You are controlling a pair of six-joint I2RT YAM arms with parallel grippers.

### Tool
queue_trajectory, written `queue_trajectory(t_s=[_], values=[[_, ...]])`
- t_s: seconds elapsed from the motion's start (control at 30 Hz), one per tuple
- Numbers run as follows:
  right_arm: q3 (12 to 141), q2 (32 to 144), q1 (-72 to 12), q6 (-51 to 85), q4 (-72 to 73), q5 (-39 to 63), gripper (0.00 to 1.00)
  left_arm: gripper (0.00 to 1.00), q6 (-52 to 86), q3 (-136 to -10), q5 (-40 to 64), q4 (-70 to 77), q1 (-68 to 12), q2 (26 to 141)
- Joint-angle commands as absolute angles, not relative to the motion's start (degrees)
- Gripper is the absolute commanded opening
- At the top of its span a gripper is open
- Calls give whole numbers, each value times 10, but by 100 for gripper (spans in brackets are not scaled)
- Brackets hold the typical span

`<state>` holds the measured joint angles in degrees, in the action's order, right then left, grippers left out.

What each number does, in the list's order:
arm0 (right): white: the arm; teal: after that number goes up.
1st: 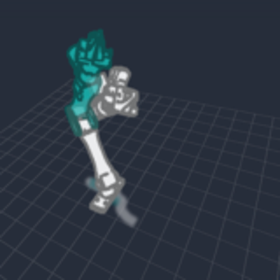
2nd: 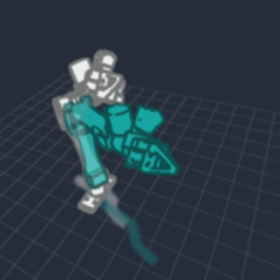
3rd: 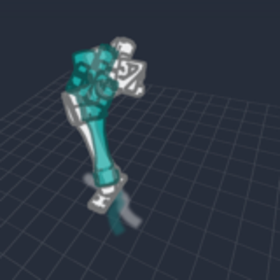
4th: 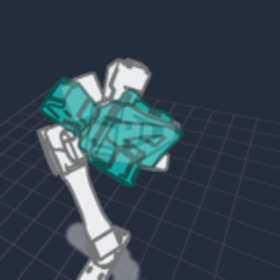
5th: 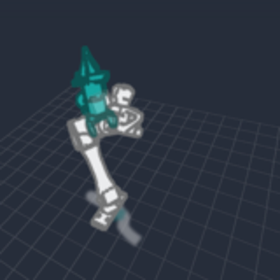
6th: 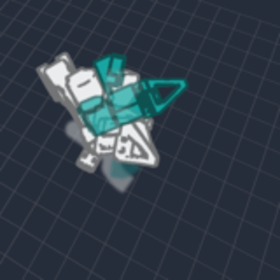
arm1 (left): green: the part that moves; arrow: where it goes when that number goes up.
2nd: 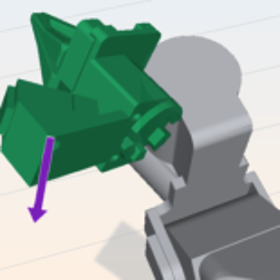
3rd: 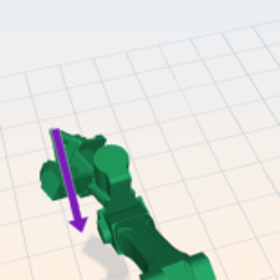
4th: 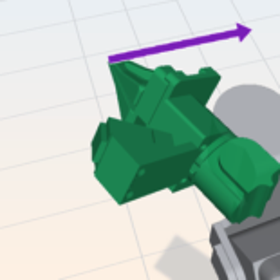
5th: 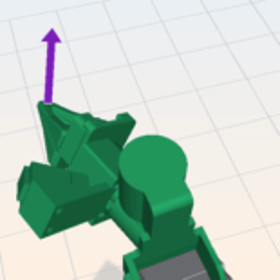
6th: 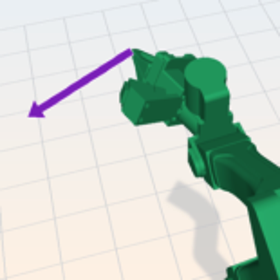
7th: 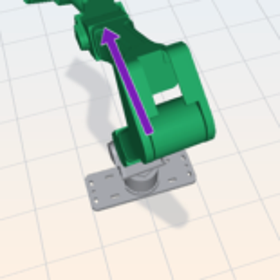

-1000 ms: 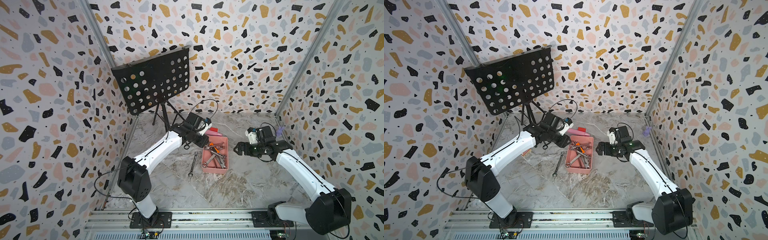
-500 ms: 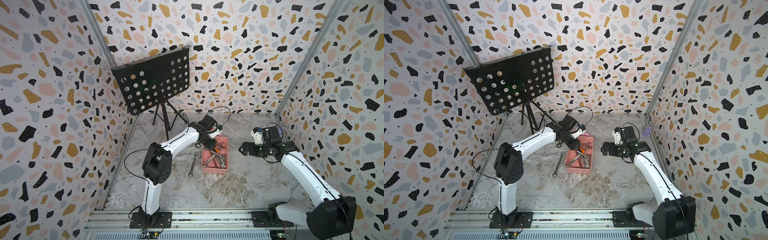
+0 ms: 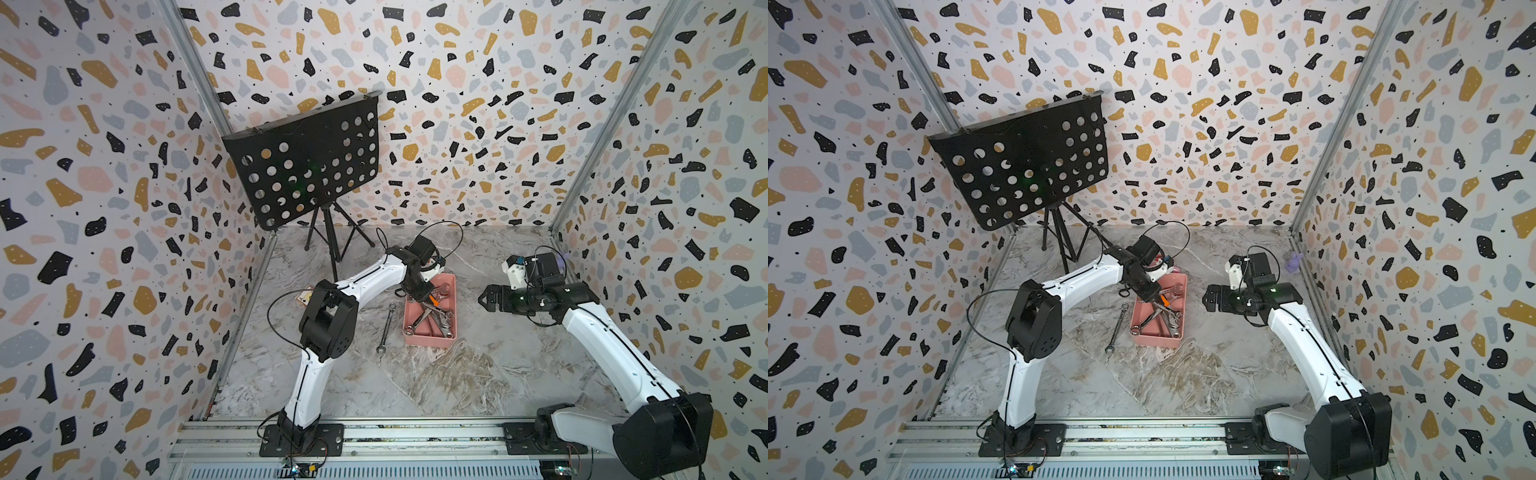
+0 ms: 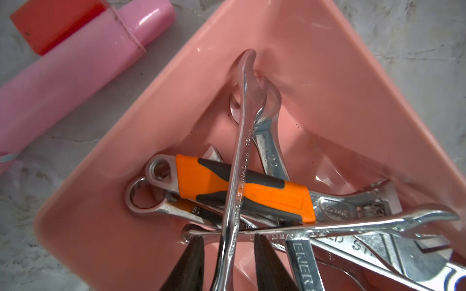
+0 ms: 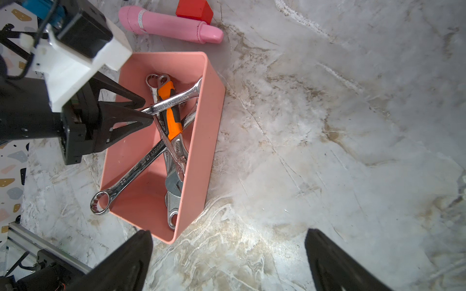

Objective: Take out the wrench from the storage box
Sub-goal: Pick up the wrench from the storage box.

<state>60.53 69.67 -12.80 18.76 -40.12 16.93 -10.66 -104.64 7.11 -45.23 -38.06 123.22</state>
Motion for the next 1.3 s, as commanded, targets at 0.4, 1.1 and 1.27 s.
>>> queue_trajectory(t_s=[0.4,1.1,1.27], values=[[612,692,-125,182,-413,176,100,23,-92,-1083,70,-497,-388,1272],[607,693,-124,191,-402,179,100,0,14,-1079,121,-494,-391,1174],[609,693,-124,193,-399,184,100,0,57,-1052,113,-491,-396,1116]])
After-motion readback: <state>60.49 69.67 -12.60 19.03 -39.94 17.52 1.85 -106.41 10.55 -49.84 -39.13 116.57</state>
